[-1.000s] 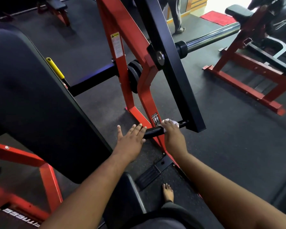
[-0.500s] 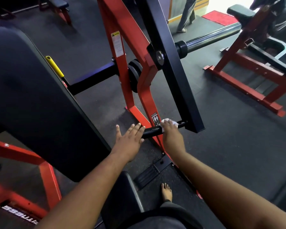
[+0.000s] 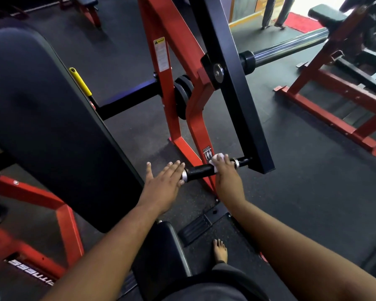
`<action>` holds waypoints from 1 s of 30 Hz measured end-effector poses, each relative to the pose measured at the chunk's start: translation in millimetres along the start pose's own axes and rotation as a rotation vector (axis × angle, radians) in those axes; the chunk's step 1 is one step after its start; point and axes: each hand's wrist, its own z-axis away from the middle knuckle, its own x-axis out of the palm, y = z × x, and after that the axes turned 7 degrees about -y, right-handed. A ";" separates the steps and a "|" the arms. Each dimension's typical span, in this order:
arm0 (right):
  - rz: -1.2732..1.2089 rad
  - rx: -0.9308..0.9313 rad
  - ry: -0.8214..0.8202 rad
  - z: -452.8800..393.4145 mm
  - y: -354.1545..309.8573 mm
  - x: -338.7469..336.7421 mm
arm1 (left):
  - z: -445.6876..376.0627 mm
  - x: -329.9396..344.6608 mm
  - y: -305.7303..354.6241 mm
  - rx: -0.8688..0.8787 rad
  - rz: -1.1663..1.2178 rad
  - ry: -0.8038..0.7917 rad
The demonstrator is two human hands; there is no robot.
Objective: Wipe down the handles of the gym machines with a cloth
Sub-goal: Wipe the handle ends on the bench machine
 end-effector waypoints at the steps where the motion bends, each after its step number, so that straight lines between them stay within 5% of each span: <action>1: 0.007 -0.035 0.000 3.0 -5.1 10.3 | 1.3 0.1 -1.2 -0.006 0.000 0.002; 10: -0.130 -0.336 -0.116 51.0 -34.2 23.5 | 2.9 4.3 -3.2 -0.006 -0.002 0.011; 16: -0.189 -0.098 0.046 10.8 -26.5 -7.2 | 2.6 4.4 -2.7 -0.013 0.006 -0.004; 19: -0.001 -0.217 -0.131 0.2 -43.9 14.6 | 2.7 4.0 -2.5 -0.017 -0.002 0.006; 30: -0.029 -0.361 -0.048 59.2 -2.6 23.6 | -4.2 -5.7 2.2 -0.027 -0.038 -0.005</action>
